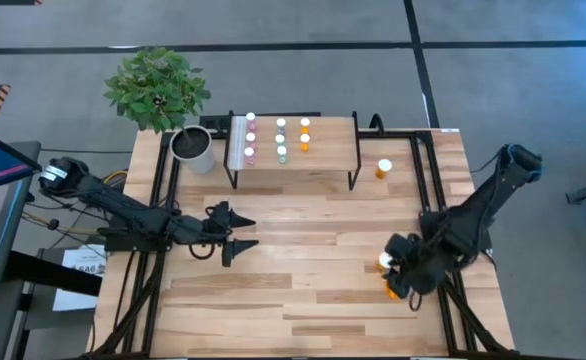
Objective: Pick and place medicine bottles onto shelf by color
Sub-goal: Put the small orange pill bottle aligned with the other small orange pill bottles on the shelf
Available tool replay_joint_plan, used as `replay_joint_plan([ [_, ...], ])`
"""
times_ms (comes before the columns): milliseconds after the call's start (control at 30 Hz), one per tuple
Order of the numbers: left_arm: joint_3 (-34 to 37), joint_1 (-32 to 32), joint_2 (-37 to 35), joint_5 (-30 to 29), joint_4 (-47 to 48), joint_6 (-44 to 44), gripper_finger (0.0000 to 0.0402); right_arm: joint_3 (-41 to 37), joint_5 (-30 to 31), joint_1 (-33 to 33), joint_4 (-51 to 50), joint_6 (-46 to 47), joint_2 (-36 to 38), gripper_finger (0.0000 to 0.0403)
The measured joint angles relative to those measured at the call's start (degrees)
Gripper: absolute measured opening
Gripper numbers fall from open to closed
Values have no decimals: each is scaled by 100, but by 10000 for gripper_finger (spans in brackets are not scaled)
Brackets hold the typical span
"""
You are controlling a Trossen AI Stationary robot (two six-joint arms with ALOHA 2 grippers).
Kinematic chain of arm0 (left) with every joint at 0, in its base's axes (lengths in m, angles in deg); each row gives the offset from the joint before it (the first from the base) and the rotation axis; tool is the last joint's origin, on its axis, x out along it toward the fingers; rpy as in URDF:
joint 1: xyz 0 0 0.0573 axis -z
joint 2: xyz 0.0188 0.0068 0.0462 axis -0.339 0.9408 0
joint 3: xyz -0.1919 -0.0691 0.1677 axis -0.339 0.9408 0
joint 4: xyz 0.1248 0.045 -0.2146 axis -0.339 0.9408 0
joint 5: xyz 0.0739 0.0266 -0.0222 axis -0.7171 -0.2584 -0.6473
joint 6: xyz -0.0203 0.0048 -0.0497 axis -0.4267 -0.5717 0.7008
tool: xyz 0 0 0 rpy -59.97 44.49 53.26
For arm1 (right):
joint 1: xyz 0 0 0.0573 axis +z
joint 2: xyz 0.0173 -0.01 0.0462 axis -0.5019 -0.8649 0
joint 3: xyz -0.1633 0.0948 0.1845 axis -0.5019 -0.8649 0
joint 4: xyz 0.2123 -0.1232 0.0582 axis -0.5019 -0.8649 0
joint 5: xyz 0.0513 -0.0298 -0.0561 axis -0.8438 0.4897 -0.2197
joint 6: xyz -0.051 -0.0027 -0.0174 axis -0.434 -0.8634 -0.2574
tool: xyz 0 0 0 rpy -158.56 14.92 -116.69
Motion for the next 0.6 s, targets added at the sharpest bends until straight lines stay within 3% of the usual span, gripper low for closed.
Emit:
replay_joint_plan([
  [300, 2, 701, 144, -476, -397, 197, 305, 0, -451, 1041, -41, 1903, -865, 244],
  [600, 0, 1185, 227, -755, -634, 203, 305, 0, -730, 1490, 3, 3035, -1430, 244],
])
